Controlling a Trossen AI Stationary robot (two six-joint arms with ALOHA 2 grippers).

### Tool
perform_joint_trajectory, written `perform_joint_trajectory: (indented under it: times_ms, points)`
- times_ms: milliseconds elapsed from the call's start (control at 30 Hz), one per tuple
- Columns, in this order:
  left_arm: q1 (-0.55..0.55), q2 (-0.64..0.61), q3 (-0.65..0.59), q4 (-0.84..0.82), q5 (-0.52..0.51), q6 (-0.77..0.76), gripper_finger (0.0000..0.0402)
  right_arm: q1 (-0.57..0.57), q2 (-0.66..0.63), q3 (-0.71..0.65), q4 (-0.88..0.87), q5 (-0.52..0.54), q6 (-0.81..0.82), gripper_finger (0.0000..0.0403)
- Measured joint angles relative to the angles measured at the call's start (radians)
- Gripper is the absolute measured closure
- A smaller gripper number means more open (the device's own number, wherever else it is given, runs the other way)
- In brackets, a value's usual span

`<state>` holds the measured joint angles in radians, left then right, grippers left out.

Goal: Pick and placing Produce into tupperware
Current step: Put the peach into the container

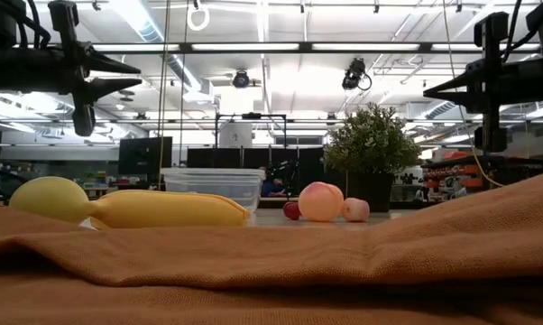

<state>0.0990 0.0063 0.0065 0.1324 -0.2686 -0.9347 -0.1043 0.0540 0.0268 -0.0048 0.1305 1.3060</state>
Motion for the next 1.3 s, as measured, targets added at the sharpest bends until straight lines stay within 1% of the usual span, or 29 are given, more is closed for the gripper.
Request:
perform_joint_trajectory:
  times_ms: [100,200,367,433,600,700,867,1000,1100,1200,1300]
  points:
    - [-0.001,0.001,0.014,-0.007,0.003,0.008,0.0342,0.000,0.000,0.000,0.016,0.000,0.000,0.0388]
    - [-0.001,0.011,0.060,0.004,-0.001,0.030,0.0346,0.000,0.000,0.000,0.035,-0.006,0.000,0.0388]
    - [-0.001,0.081,0.139,-0.022,-0.007,0.031,0.0338,0.000,0.000,0.000,0.036,-0.008,-0.003,0.0388]
    - [-0.002,0.130,0.184,-0.020,-0.007,0.055,0.0331,0.000,0.000,0.000,0.036,-0.008,-0.007,0.0388]
    - [-0.014,0.289,0.339,-0.118,-0.007,0.151,0.0310,0.000,0.000,0.000,0.051,-0.008,-0.030,0.0386]
    - [-0.028,0.396,0.424,-0.170,-0.008,0.193,0.0300,0.000,0.000,0.000,0.114,-0.008,-0.068,0.0384]
    - [-0.062,0.564,0.547,-0.159,-0.007,0.264,0.0297,0.000,0.000,0.004,0.238,-0.008,-0.176,0.0382]
    - [-0.091,0.691,0.633,-0.160,-0.014,0.316,0.0302,0.000,0.011,0.072,0.244,0.003,-0.320,0.0381]
    - [-0.106,0.769,0.682,-0.159,-0.044,0.319,0.0299,0.000,0.055,0.159,0.242,0.019,-0.437,0.0374]
    - [-0.118,0.831,0.717,-0.160,-0.053,0.319,0.0294,0.000,0.139,0.272,0.237,0.018,-0.565,0.0359]
    - [-0.134,0.872,0.747,-0.159,-0.052,0.319,0.0289,0.000,0.264,0.395,0.200,-0.013,-0.673,0.0338]
